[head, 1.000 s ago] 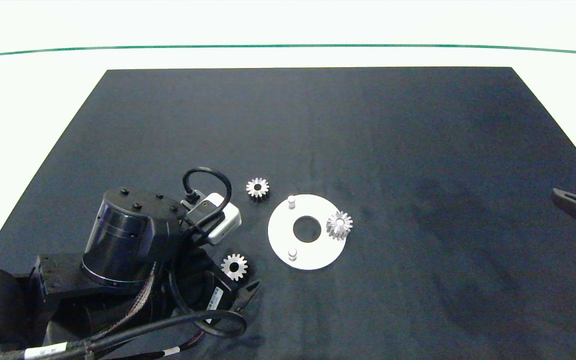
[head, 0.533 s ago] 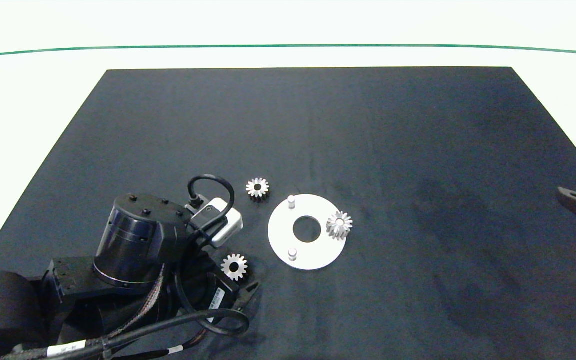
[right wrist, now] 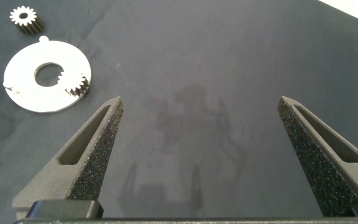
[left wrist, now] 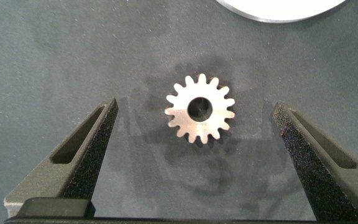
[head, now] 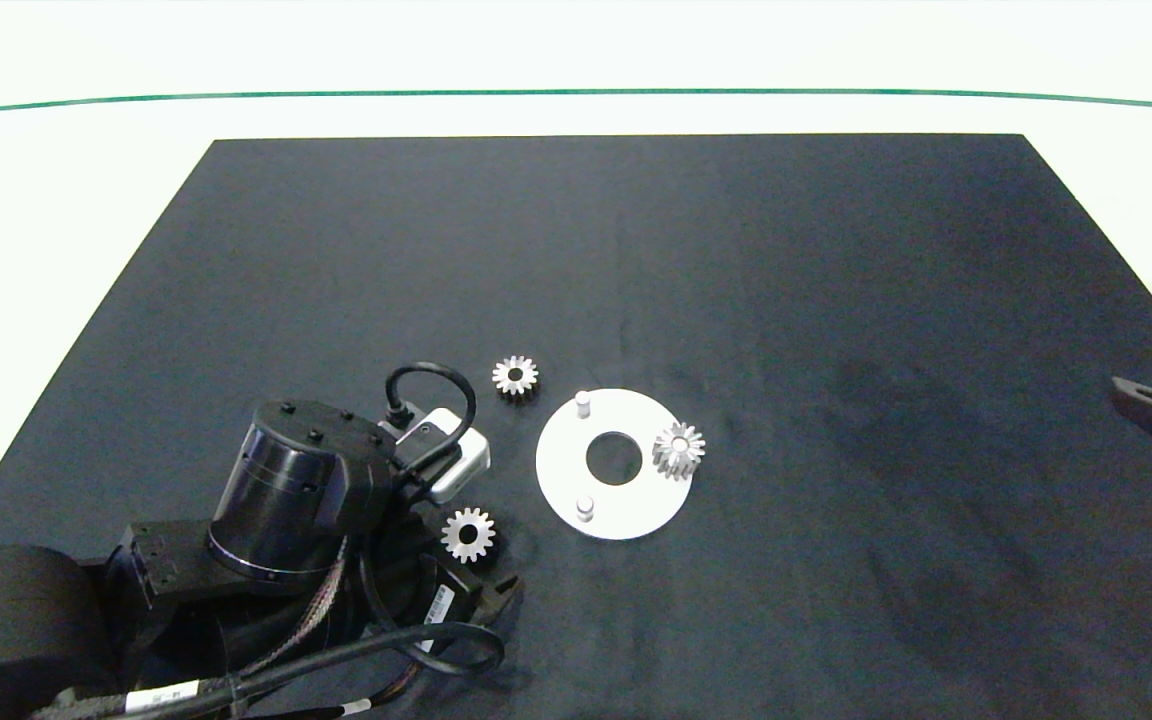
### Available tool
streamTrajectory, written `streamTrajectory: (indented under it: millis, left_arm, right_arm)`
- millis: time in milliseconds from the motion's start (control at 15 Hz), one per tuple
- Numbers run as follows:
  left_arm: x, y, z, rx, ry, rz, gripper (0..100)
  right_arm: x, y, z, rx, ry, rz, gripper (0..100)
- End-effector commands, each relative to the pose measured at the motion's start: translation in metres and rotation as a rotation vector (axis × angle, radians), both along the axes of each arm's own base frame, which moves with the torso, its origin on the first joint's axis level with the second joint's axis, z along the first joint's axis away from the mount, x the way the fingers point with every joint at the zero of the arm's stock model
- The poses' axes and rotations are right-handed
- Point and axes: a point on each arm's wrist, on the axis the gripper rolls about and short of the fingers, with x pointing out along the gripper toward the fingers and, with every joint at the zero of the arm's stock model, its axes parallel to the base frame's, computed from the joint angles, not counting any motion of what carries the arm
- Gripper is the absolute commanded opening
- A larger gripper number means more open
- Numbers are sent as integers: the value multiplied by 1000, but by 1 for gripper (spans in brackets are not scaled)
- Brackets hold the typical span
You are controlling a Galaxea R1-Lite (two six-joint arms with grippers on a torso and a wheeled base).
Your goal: Install three planetary gears onto the carrier pins
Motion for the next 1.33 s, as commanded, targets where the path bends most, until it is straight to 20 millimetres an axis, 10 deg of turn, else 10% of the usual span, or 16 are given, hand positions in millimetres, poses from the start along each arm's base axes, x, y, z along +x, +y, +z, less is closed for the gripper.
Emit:
streamTrajectory:
  millis: [67,1333]
  left_arm:
    - [2,-2,-4,-2,14,9,99]
    - [3,-5,-7,-35,8,18,62]
  right_arm:
    - [2,1,-1,-7,6,-1,100]
    - [3,2,-2,-10,11,1,100]
